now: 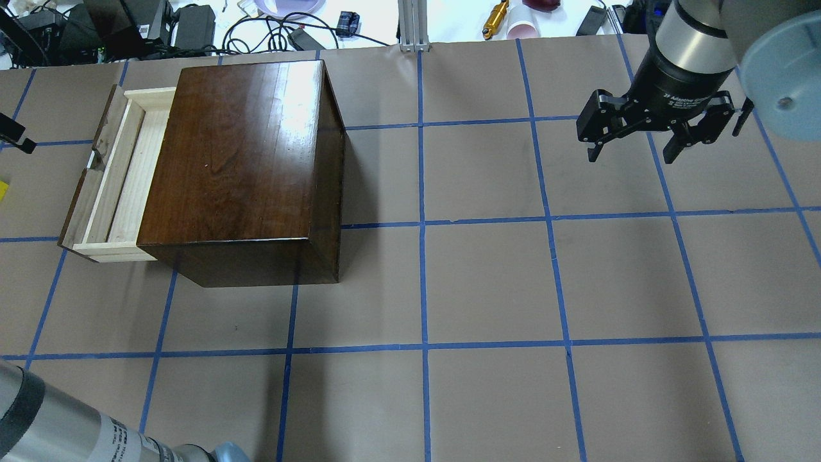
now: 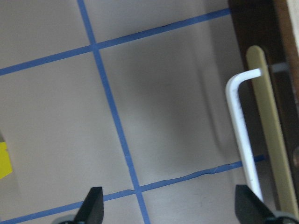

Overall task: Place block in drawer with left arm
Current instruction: 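Release the handle and move the left gripper over the yellow cube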

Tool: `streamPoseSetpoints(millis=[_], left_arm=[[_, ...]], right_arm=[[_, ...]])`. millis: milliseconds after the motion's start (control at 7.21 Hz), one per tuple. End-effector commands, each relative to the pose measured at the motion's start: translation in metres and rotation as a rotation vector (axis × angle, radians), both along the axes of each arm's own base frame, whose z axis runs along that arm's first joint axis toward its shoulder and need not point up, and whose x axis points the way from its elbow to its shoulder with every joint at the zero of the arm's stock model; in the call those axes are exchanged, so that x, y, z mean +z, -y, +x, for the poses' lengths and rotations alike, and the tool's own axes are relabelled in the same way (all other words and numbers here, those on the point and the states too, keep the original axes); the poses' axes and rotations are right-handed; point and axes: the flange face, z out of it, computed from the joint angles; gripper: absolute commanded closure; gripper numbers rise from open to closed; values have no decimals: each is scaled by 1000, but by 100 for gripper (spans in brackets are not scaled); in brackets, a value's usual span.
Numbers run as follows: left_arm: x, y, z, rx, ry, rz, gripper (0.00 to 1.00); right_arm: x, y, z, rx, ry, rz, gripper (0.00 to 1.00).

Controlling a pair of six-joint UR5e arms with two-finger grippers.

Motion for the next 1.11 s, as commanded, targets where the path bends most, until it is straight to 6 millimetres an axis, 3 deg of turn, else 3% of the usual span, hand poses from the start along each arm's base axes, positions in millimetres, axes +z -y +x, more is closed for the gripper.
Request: streamPoseSetpoints(millis=[0,554,832,970], left_arm=[[-3,-8,41,47,43,-44,0],[-35,0,109,93,117,-34,0],[-70,12,140,109,103,-19,0],[-78,17,150,84,111,-23,0]], right_arm=[[-1,0,0,0,0,2,0],[0,0,0,0,0,0,0],[0,0,0,0,0,0,0],[0,0,0,0,0,0,0]])
